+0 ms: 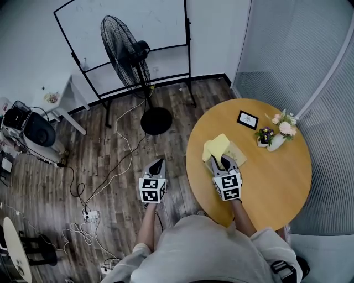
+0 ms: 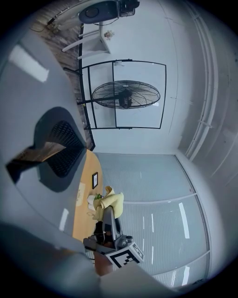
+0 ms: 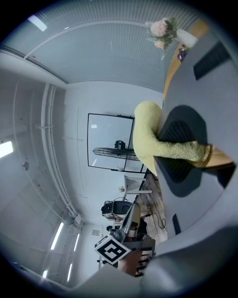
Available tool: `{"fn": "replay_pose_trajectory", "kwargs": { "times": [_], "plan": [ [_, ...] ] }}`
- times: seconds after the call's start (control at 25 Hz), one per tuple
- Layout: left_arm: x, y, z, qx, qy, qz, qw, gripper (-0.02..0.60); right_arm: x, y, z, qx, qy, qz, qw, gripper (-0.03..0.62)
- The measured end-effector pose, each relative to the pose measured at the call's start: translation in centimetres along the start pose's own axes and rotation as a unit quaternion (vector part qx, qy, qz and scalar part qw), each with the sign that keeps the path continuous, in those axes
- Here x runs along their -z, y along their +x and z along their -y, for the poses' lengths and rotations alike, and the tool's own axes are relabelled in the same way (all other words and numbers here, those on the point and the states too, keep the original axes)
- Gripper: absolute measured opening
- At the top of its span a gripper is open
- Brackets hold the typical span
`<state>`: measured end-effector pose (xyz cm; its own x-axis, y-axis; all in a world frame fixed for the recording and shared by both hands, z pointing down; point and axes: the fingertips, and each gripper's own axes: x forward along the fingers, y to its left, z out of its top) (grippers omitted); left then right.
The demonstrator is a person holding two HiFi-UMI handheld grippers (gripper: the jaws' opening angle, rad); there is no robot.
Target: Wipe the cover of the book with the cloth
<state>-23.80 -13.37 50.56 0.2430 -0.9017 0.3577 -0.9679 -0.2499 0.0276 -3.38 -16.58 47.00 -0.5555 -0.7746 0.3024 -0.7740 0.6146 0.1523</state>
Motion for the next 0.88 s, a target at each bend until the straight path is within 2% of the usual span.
{"fn": "replay_pose_trajectory", "kwargs": {
  "times": [0.88],
  "plan": [
    [-0.1, 0.9, 1.6, 0.01, -0.01, 0.0, 0.9999, 0.011, 1.2, -0.8, 1.5, 0.011, 0.01, -0.008, 1.0, 0.063]
  ]
}}
